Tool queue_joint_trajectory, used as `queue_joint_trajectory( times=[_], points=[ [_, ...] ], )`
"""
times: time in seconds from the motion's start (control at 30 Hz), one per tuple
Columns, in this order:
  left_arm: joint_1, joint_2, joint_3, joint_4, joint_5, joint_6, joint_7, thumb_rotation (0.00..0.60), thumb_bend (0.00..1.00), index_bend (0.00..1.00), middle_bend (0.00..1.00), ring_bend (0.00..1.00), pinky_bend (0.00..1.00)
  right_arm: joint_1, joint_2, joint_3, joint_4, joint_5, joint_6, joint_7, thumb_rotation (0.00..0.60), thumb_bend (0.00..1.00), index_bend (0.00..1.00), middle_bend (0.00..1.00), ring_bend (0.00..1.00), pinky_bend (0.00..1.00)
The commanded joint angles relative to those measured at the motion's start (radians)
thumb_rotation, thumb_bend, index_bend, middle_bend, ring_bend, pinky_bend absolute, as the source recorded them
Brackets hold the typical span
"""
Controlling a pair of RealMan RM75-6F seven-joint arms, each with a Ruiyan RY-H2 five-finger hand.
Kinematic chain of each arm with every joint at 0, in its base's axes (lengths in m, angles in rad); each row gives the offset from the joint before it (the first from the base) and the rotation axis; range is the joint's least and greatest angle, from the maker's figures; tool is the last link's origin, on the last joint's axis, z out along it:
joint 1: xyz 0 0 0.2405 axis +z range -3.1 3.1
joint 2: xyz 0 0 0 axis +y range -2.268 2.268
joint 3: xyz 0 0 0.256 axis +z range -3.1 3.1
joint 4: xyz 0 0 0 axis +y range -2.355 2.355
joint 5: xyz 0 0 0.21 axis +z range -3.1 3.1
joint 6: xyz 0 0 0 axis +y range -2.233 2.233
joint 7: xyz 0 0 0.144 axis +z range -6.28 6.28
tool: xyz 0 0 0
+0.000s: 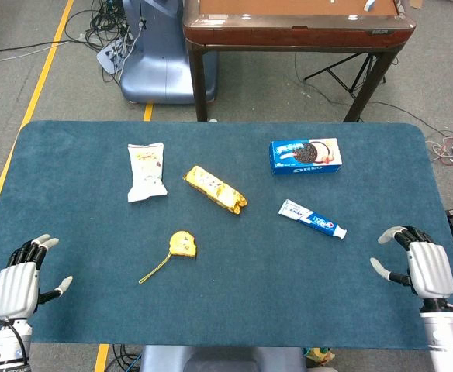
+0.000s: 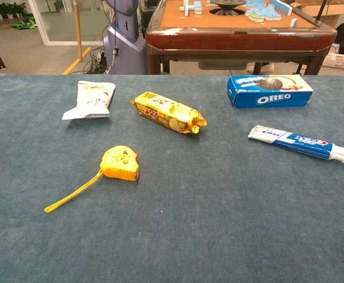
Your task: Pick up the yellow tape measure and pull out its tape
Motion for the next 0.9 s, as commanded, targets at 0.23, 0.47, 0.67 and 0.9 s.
queue_joint_trajectory(
  times=[0.23, 0.47, 0.67, 0.9],
  points=[
    [-0.045, 0.011, -0.010, 0.021, 0.019, -0.063, -0.027, 0.600, 0.19, 0.24, 0.18, 0.13, 0.14, 0.007, 0.026, 0.027, -0.013, -0.005, 0.021, -0.010, 0.600, 0.29, 0.47, 0.39, 0.27, 0.30],
    [-0.144, 0.041, -0.030, 0.028, 0.049, -0.198, -0.069, 0.600, 0.19, 0.24, 0.18, 0.14, 0.14, 0.028, 0.081, 0.080, -0.052, 0.024, 0.029, -0.028, 0.600, 0.29, 0.47, 0.39, 0.27, 0.30],
    [-0.264, 0.019, -0.055, 0.036, 0.044, -0.347, -0.051, 0.600, 0.19, 0.21, 0.18, 0.15, 0.14, 0.036, 0.115, 0.105, -0.081, 0.045, 0.033, -0.033, 0.600, 0.29, 0.47, 0.39, 0.27, 0.30],
    [-0.389, -0.039, -0.086, 0.074, -0.034, -0.499, -0.004, 0.600, 0.19, 0.17, 0.18, 0.15, 0.13, 0.031, 0.130, 0.102, -0.087, 0.059, 0.032, -0.025, 0.600, 0.29, 0.47, 0.39, 0.27, 0.30]
  ],
)
